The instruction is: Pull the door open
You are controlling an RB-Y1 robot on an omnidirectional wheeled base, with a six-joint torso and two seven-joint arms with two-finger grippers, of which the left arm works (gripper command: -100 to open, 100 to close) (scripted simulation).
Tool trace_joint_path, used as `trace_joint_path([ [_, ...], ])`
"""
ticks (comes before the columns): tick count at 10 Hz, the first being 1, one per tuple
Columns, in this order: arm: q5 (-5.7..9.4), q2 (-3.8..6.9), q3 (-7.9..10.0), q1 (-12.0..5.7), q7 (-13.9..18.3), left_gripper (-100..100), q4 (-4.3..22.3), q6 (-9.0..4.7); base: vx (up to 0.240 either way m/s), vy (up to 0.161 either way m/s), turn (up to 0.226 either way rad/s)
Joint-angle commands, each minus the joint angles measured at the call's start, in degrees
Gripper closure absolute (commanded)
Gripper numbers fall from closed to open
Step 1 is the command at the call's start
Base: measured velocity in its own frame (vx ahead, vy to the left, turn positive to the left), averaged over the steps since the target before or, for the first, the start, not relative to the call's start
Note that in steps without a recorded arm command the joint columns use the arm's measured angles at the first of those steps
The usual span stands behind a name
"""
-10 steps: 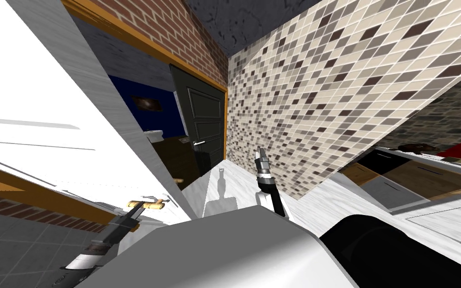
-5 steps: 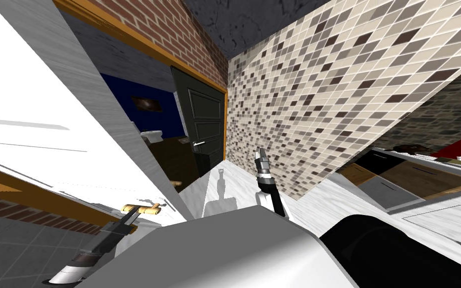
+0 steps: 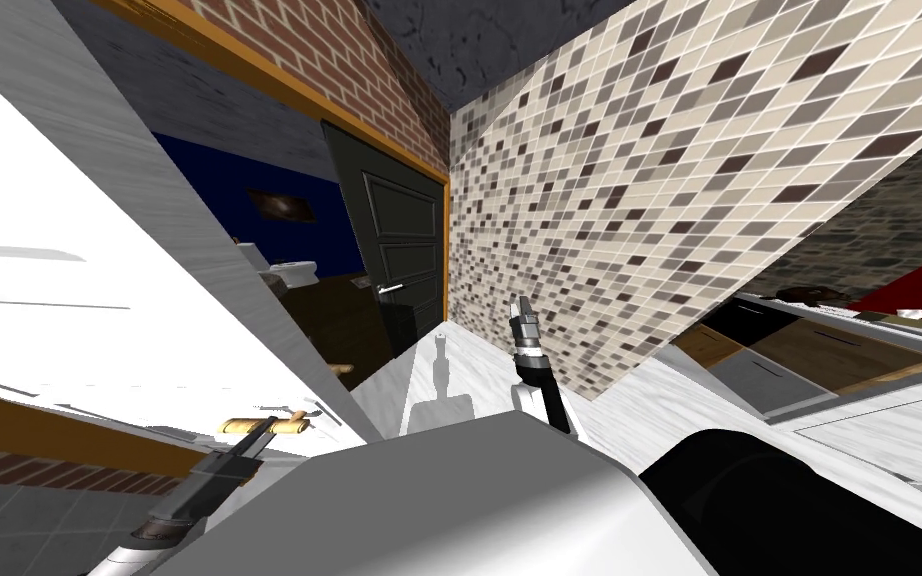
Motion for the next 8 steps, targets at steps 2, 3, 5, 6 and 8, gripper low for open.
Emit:
trace_joint_path([
  [2, -0.86, -0.57, -0.73, 0.18, 0.0, 100, 1.1, -2.96, 0.068, -0.065, -0.037],
  [3, -1.08, -0.69, -0.8, 0.19, 0.0, 100, 1.7, -4.05, 0.054, -0.058, -0.053],
  [5, -1.42, -0.87, -0.91, 0.22, 0.0, 100, 2.8, -5.72, 0.055, -0.043, -0.027],
  [6, -1.54, -0.92, -0.94, 0.24, 0.0, 100, 3.2, -6.31, 0.056, -0.039, -0.03],
  [8, -1.9, -1.09, -1.05, 0.29, 0.0, 100, 4.3, -8.08, 0.037, -0.028, -0.026],
])
